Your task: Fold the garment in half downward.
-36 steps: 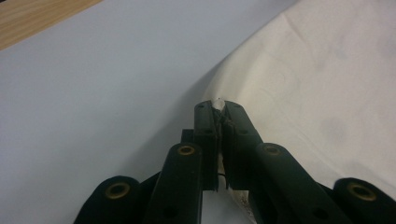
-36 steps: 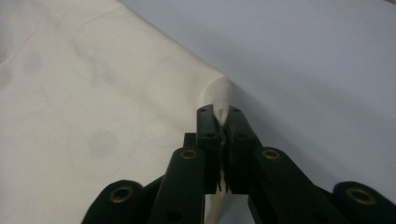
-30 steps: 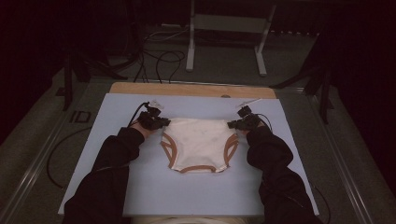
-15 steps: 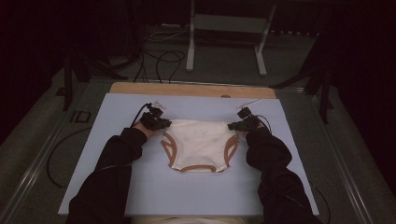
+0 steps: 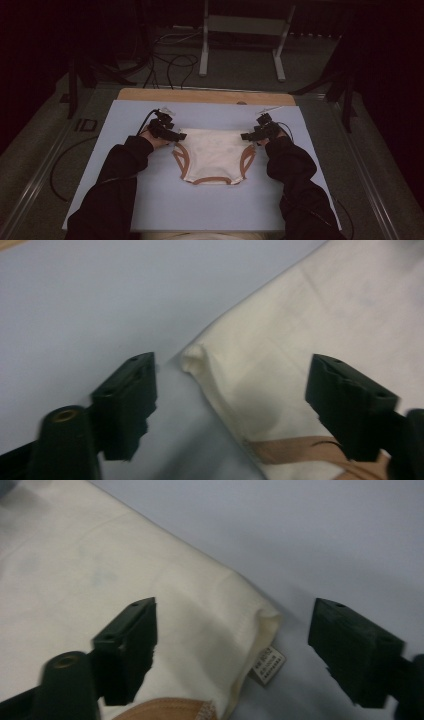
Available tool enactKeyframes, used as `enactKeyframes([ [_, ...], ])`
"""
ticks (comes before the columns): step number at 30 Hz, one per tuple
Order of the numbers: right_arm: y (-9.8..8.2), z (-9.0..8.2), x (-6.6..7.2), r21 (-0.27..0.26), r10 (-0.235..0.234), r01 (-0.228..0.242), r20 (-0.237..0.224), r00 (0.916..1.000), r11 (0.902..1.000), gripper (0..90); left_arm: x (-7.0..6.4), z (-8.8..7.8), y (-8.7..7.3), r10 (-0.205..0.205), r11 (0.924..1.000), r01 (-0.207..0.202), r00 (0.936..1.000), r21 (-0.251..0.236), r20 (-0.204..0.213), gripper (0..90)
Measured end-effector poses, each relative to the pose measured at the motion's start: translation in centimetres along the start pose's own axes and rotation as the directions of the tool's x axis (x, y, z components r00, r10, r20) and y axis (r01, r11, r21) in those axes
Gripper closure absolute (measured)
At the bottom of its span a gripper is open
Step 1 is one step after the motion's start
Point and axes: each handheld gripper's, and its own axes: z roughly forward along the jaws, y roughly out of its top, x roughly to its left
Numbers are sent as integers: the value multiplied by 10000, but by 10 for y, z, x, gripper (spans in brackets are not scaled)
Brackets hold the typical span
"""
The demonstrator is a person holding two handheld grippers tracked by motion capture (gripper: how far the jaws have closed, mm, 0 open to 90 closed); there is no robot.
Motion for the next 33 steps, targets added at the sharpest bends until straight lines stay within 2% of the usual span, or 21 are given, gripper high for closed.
enactKeyframes([
  [4,0,-4,4,-112,-90,89,-69,9999,9999,148,-2,-7,1,-25,9998,29,9999,-197,169,67],
  [8,-1,-5,9,-182,-319,315,-193,9993,9993,135,-9,-17,0,200,9991,-190,9994,-367,281,15],
  [13,-2,-5,16,-12,-525,524,-316,9981,9986,132,-18,-26,-2,490,9978,-469,9978,-466,441,9],
  [16,0,-7,19,-199,-560,555,-269,9981,9983,134,-21,-30,-3,501,9973,-472,9974,-558,515,9],
  [20,3,-10,23,-408,-674,664,-256,9974,9970,135,-25,-35,-6,731,9956,-689,9951,-627,663,9],
  [23,6,-11,26,-403,-713,700,-324,9969,9967,133,-27,-37,-8,894,9935,-832,9928,-776,803,9],
  [28,9,-12,32,-512,-786,767,-365,9962,9957,129,-30,-41,-14,1104,9910,-1034,9906,-855,809,9],
  [33,13,-13,39,-526,-993,965,-539,9936,9939,125,-33,-50,-18,1154,9895,-1065,9893,-980,894,8],
])
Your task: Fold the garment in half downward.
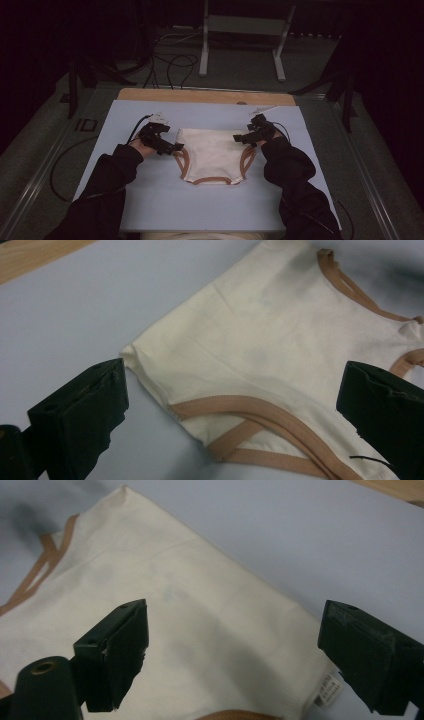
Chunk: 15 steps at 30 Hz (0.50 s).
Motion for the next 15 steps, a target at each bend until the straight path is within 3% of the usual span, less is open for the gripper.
enactKeyframes([
  [2,3,0,3,12,-92,92,-117,9999,10000,113,-2,-4,0,44,10000,-44,9997,-25,223,8],
  [15,24,11,26,12,-656,660,-900,9938,9978,107,-17,-19,-6,540,9982,-535,9984,-261,181,4],
])
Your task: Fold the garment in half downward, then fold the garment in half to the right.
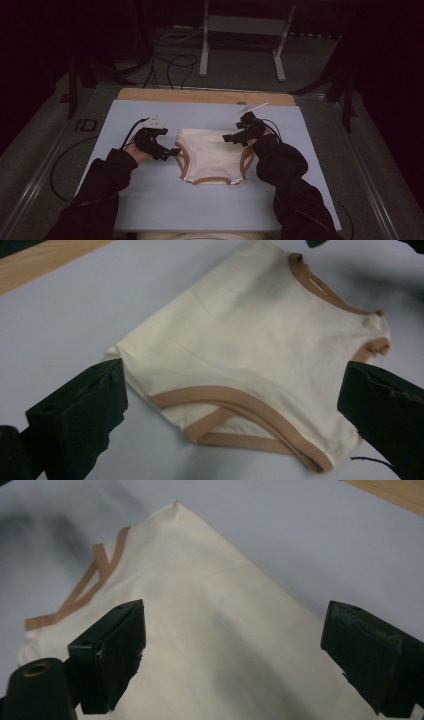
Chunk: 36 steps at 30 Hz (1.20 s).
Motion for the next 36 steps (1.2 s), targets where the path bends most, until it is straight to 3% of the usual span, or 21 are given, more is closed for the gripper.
enactKeyframes([
  [13,8,14,11,74,-228,230,-242,9994,9997,109,-15,-4,-4,361,9993,-361,9993,-113,8,4],
  [23,13,18,18,100,-392,396,-313,9987,9992,109,-29,-3,-3,588,9982,-585,9977,-102,328,3],
  [26,16,20,20,136,-458,463,-359,9983,9988,109,-32,-4,-3,379,9992,-371,9975,-155,600,3],
  [36,29,32,32,134,-700,708,-515,9962,9974,110,-46,0,-9,1200,9926,-1207,9912,90,563,14],
])
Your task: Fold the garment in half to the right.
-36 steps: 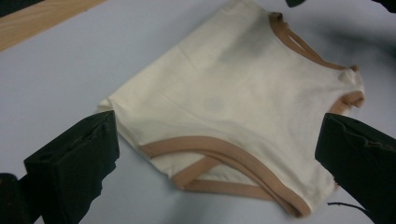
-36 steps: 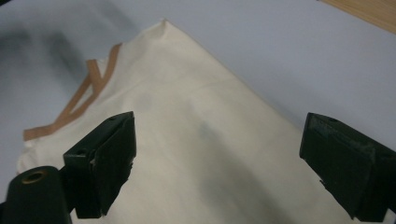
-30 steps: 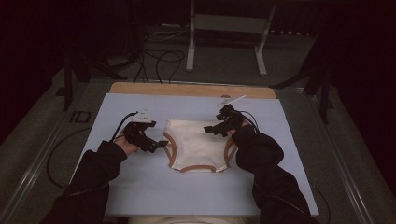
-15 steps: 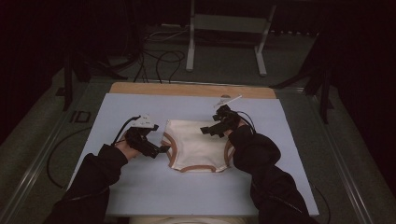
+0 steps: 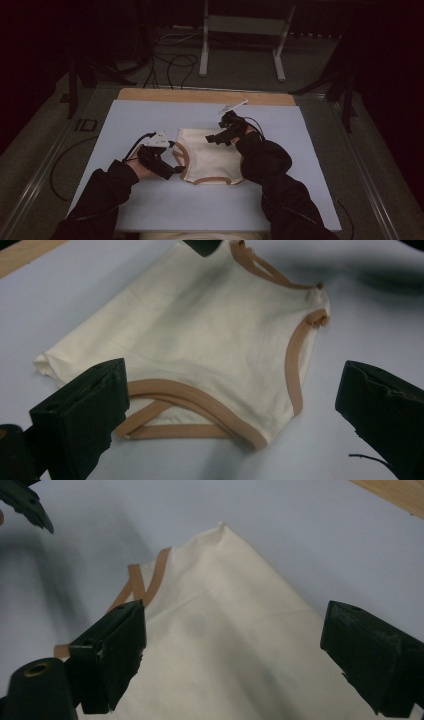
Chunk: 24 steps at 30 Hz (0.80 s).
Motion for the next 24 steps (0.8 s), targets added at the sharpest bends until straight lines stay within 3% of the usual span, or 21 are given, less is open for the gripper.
enactKeyframes([
  [12,20,18,12,75,-158,160,-213,9996,9998,110,-11,12,-9,329,9985,-347,9986,425,418,29],
  [20,28,30,16,172,-223,226,-222,9995,9996,111,-19,24,-14,848,9950,-872,9953,495,473,84],
  [24,29,35,16,210,-244,251,-333,9991,9995,111,-20,32,-17,1114,9900,-1152,9926,810,492,123],
])
